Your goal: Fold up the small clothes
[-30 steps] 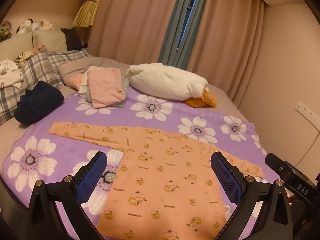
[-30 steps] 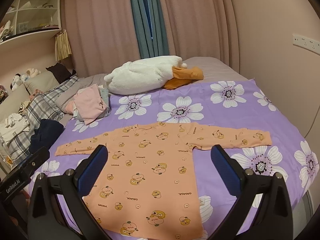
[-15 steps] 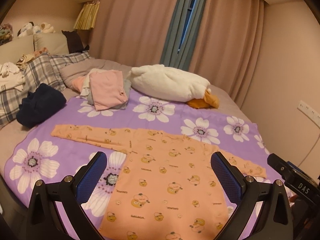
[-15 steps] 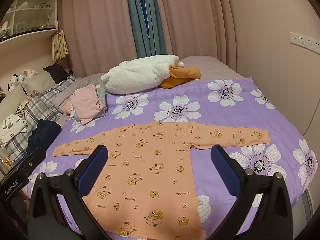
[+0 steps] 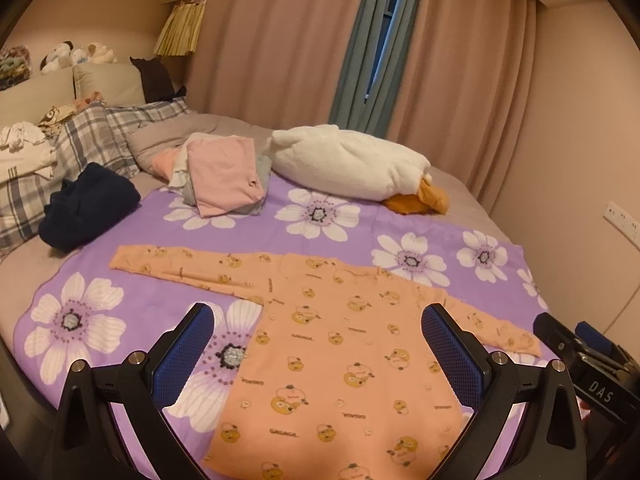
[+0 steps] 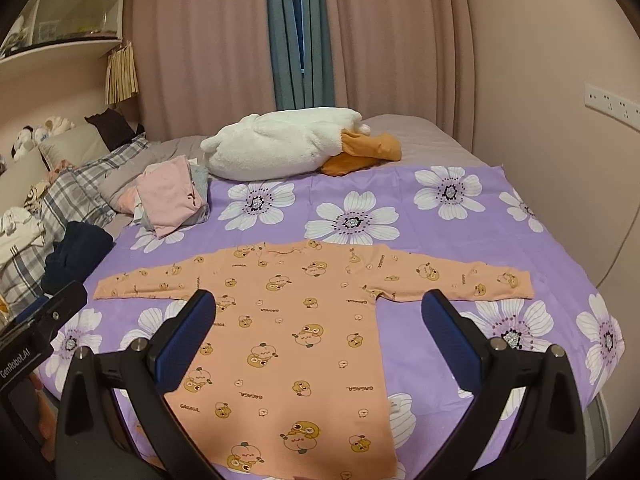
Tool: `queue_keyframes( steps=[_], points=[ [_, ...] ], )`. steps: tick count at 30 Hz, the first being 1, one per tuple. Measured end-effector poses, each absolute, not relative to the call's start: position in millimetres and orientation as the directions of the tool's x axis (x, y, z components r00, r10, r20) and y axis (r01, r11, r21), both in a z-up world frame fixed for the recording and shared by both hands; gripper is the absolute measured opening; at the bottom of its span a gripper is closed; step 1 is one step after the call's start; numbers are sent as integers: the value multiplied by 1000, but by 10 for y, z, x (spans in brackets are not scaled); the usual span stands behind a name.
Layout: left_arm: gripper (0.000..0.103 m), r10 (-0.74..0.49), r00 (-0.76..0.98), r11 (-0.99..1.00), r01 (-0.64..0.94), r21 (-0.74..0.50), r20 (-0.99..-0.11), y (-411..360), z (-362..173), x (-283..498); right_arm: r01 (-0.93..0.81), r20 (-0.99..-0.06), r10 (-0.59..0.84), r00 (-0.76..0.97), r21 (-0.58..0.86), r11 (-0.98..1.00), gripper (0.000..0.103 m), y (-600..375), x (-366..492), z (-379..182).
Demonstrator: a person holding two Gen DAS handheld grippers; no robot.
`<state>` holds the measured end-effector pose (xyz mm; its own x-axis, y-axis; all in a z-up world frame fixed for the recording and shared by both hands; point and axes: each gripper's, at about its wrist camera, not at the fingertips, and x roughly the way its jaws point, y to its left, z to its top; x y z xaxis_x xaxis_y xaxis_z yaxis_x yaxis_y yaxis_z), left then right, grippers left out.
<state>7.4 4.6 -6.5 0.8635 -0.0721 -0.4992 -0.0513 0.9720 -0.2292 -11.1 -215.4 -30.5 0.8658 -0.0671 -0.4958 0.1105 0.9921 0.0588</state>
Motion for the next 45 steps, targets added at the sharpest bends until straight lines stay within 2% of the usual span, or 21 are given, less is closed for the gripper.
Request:
queue_keyframes(
  steps=[45],
  points=[
    [103, -56, 862, 975, -61, -213, -504, 38, -70, 88, 153, -504, -109, 857, 47, 987, 103, -2150, -91, -333]
  ],
)
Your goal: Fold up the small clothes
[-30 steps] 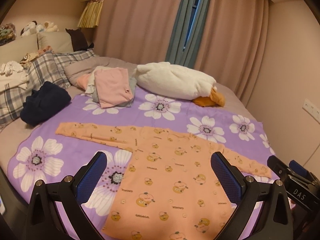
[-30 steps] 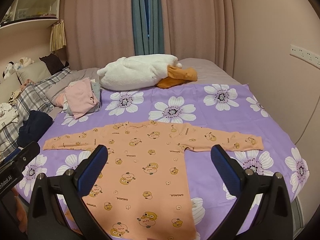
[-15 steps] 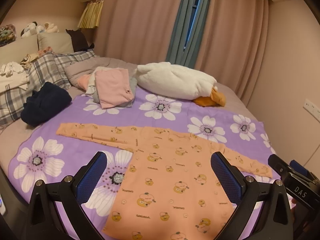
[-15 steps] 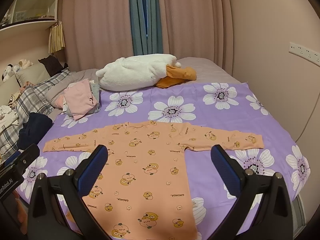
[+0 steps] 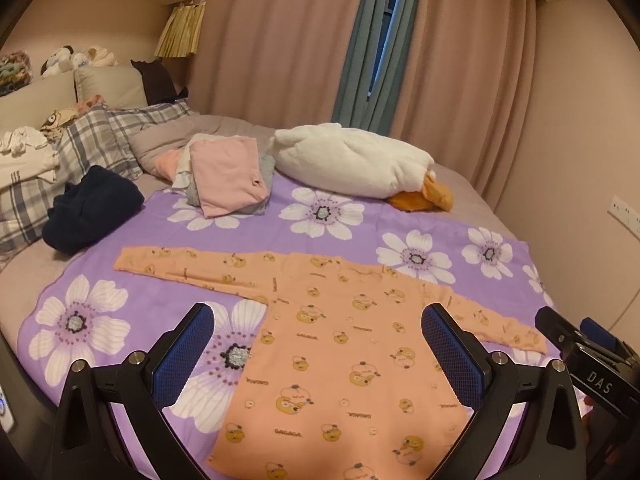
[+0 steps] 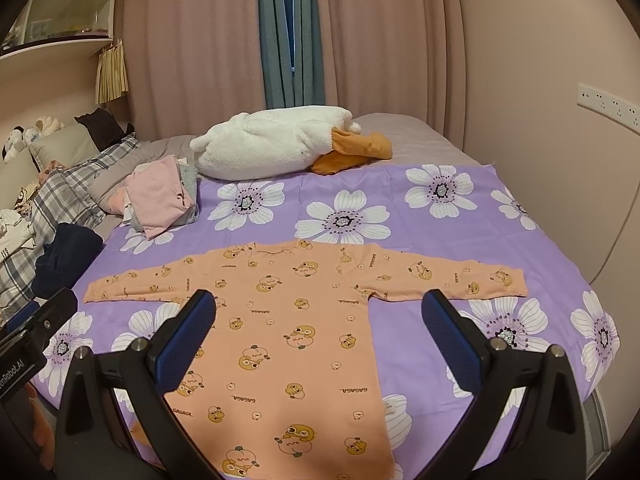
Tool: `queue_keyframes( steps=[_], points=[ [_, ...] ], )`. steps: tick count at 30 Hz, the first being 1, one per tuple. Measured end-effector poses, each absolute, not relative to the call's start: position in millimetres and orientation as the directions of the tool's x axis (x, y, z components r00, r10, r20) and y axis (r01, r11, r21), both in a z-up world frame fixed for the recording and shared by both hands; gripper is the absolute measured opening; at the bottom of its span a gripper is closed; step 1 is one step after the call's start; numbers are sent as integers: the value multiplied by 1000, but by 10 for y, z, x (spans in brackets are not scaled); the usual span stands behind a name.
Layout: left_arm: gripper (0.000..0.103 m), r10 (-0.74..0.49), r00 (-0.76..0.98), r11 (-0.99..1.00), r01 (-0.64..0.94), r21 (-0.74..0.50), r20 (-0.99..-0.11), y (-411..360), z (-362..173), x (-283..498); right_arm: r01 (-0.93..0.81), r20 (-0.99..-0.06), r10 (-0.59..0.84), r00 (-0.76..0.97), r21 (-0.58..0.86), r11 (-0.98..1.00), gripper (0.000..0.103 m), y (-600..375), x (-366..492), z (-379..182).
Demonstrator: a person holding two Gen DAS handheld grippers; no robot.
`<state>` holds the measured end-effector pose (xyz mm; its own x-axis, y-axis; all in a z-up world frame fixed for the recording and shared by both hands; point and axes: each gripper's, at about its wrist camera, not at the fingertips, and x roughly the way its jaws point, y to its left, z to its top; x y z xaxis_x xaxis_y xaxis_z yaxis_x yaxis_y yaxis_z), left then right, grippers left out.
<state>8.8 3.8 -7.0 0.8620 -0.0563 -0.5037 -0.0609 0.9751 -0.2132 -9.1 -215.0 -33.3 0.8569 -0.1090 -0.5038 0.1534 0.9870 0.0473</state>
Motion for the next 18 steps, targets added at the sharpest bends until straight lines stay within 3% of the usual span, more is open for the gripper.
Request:
queue_keyframes(
  steps=[18],
  points=[
    [103, -52, 859, 975, -66, -212, -509, 101, -81, 93, 165, -512, -125, 850, 34, 986, 103, -2152, -69, -342]
  ],
)
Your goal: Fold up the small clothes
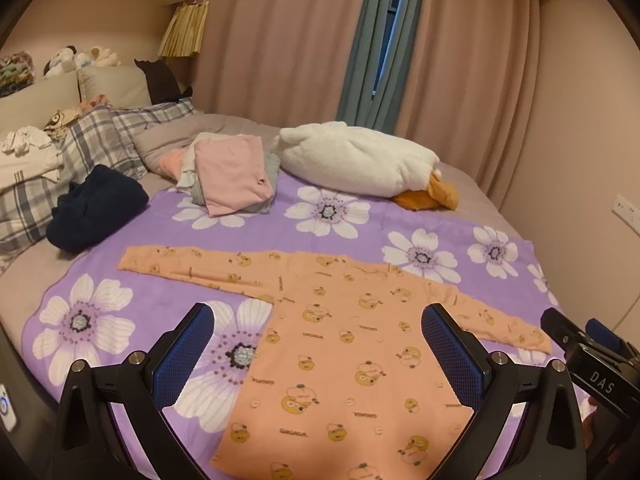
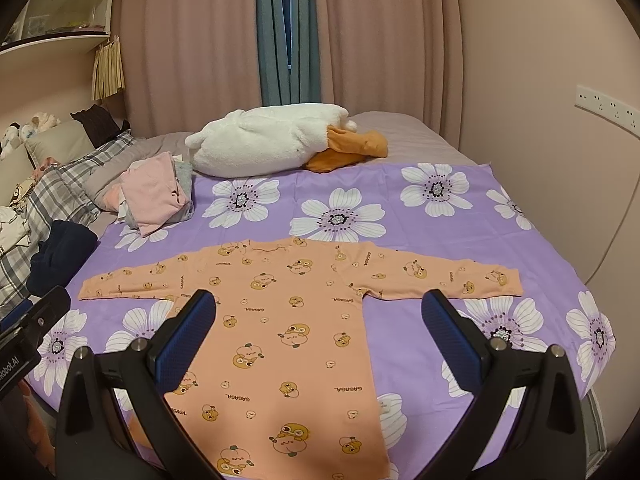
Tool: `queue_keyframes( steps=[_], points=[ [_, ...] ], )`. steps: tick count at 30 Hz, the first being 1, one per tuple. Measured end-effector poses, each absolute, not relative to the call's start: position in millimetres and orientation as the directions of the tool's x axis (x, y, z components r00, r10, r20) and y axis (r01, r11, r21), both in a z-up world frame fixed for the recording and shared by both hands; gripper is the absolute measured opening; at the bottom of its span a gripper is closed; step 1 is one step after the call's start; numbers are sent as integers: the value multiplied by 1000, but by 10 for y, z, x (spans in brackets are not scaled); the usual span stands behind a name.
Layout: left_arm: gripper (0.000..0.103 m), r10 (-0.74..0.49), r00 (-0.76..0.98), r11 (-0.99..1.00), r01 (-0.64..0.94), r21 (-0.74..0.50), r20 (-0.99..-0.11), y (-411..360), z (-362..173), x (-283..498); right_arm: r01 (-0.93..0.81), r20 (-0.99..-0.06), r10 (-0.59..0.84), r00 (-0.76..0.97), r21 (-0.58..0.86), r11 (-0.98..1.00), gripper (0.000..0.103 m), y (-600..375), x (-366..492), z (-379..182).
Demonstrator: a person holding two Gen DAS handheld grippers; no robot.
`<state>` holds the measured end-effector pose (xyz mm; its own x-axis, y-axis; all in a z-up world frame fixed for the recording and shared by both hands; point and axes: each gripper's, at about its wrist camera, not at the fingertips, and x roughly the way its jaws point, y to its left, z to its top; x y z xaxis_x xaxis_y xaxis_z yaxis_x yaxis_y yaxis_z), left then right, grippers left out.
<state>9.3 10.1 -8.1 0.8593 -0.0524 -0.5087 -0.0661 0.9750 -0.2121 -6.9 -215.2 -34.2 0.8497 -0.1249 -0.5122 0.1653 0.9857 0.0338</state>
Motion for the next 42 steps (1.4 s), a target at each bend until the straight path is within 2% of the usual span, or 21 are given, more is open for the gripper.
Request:
queue_keyframes(
  steps=[31, 35, 42],
  points=[
    [103, -49, 853, 977, -67, -203, -520, 209, -149, 86, 166, -533, -114, 839, 52, 985, 103, -2235, 13, -374],
    [103, -72, 827, 971, -70, -228, -557, 278, -250, 181, 183, -538, -138, 832, 32, 983, 103, -2231, 76, -405],
    [103, -13, 801, 953, -171, -249, -598, 561, -395, 401, 186, -552, -135, 823, 37, 982, 103, -2316, 149, -453]
  ],
)
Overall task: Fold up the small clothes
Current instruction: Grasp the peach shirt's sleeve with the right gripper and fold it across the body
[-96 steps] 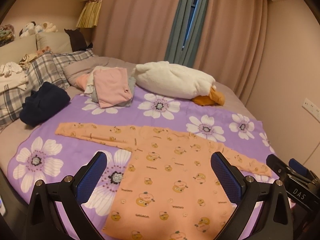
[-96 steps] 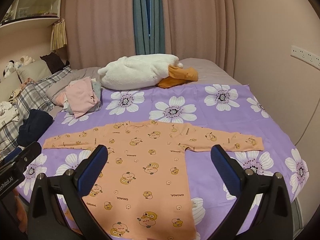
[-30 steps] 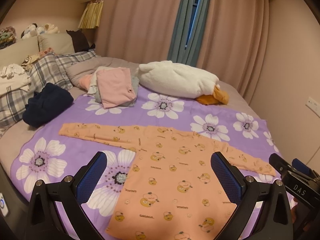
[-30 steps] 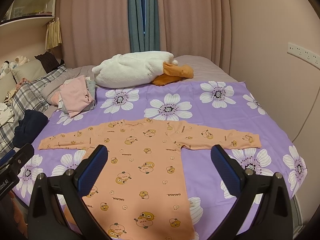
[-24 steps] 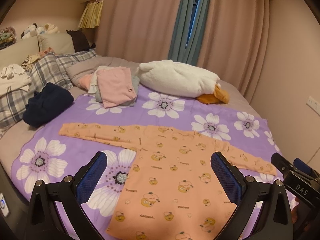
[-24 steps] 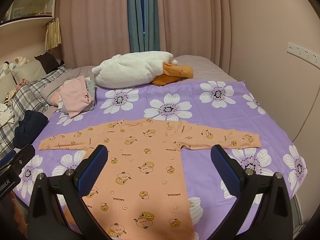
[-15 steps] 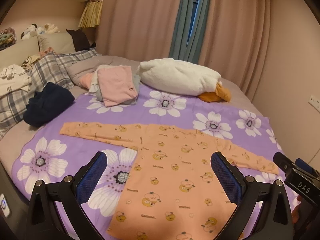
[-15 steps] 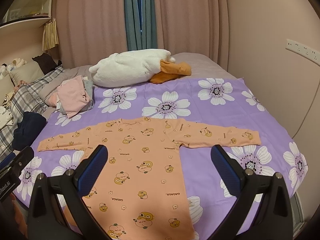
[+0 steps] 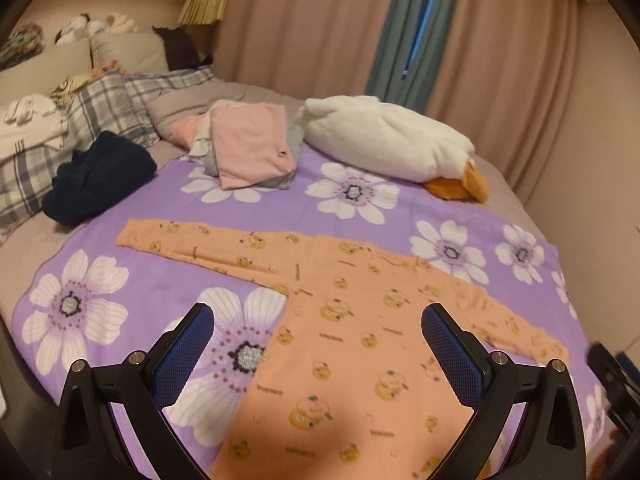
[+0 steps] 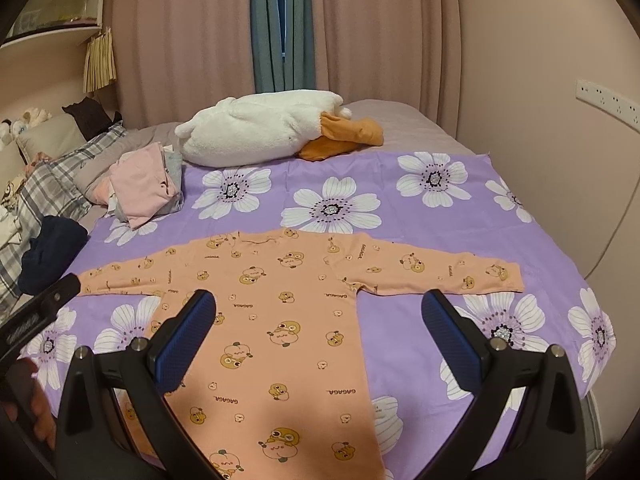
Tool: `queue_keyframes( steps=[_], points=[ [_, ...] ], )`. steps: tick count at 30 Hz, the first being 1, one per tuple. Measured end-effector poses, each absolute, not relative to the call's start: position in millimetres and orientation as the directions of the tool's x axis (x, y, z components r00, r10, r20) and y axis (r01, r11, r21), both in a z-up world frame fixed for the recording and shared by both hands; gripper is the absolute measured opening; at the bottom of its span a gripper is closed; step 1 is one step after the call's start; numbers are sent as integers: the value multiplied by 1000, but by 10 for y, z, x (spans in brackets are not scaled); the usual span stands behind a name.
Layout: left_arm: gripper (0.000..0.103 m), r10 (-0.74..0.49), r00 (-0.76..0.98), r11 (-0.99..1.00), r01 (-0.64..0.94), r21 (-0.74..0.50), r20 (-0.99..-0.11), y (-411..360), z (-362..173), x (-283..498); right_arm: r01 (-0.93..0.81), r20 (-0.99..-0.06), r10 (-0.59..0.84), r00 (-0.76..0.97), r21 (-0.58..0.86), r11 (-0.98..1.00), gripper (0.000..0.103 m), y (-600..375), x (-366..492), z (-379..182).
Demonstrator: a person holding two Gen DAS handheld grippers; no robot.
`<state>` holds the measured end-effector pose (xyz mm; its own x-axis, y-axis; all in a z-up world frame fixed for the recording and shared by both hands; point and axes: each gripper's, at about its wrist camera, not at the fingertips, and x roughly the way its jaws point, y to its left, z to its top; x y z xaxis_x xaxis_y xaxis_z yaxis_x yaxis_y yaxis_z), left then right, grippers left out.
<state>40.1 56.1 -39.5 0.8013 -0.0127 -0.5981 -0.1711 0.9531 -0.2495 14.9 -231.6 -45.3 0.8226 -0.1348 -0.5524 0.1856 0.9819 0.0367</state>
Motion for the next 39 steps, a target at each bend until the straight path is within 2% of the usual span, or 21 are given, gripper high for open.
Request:
queue_keyframes(
  steps=[2, 3, 4, 6, 7, 12, 14, 17, 20, 22, 23, 24, 25, 27, 29, 30, 32, 34, 35, 38, 39],
  points=[
    [103, -18, 783, 951, -179, -253, -621, 689, -507, 549, 200, -562, -139, 815, 48, 979, 103, -2379, 169, -474],
    [100, -20, 769, 952, -181, -247, -640, 708, -566, 641, 210, -567, -147, 811, 47, 977, 103, -2405, 167, -487],
    [94, -26, 735, 954, -185, -237, -678, 719, -668, 788, 219, -569, -157, 807, 42, 975, 103, -2418, 165, -495],
    [70, -59, 641, 941, -220, -257, -765, 879, -958, 1074, 239, -568, -182, 802, 27, 971, 103, -2459, 153, -506],
    [67, -83, 614, 929, -238, -284, -785, 895, -1056, 1204, 242, -567, -184, 803, 28, 970, 103, -2466, 150, -505],
    [65, -303, 487, 824, -297, -482, -819, 1252, -1835, 1713, 240, -580, -173, 796, 40, 970, 103, -2568, 166, -539],
    [65, -343, 431, 789, -350, -505, -835, 1267, -2053, 1746, 252, -585, -179, 791, 45, 967, 103, -2633, 202, -559],
    [65, -398, 502, 781, -254, -571, -768, 1297, -1929, 1641, 277, -598, -160, 785, 109, 955, 103, -2772, 270, -615],
    [62, -539, 489, 723, -149, -675, -686, 1247, -1979, 1631, 288, -627, -105, 772, 198, 937, 103, -2922, 366, -743],
    [48, -533, 516, 710, -159, -686, -671, 1257, -2018, 1593, 304, -648, -82, 757, 238, 923, 103, -3015, 429, -837],
    [34, -544, 522, 690, -168, -704, -657, 1281, -1999, 1564, 314, -654, -79, 752, 250, 916, 103, -3060, 444, -871],
    [25, -579, 510, 655, -174, -736, -636, 1304, -2029, 1568, 331, -656, -81, 750, 267, 905, 103, -3148, 465, -909],
    [22, -626, 495, 608, -174, -775, -602, 1330, -2097, 1571, 346, -654, -83, 752, 284, 894, 103, -3254, 493, -940],
    [9, -647, 485, 575, -198, -794, -589, 1376, -2259, 1540, 382, -663, -73, 745, 334, 862, 103, -3564, 584, -1009],
    [9, -689, 487, 501, -215, -838, -537, 1461, -2309, 1471, 426, -680, -67, 730, 375, 823, 102, -3966, 731, -1099],
    [9, -691, 482, 499, -222, -838, -539, 1474, -2280, 1424, 443, -689, -54, 723, 401, 802, 102, -4189, 813, -1178],
    [9, -666, 484, 541, -211, -814, -568, 1448, -2227, 1363, 514, -729, -18, 684, 463, 722, 99, -4684, 957, -1412],
    [9, -625, 487, 605, -191, -773, -610, 1409, -2149, 1298, 576, -748, 50, 662, 550, 605, 89, -5146, 1044, -1708],
    [9, -610, 487, 628, -184, -756, -625, 1394, -2133, 1272, 598, -754, 103, 649, 588, 545, 87, -5353, 1074, -1886],
    [9, -604, 483, 634, -192, -749, -635, 1424, -2224, 1395, 662, -760, 157, 631, 633, 402, 83, -5720, 1036, -2324],
    [9, -611, 483, 621, -199, -758, -627, 1444, -2246, 1396, 671, -760, 156, 631, 635, 382, 79, -5754, 1003, -2400]
  ],
)
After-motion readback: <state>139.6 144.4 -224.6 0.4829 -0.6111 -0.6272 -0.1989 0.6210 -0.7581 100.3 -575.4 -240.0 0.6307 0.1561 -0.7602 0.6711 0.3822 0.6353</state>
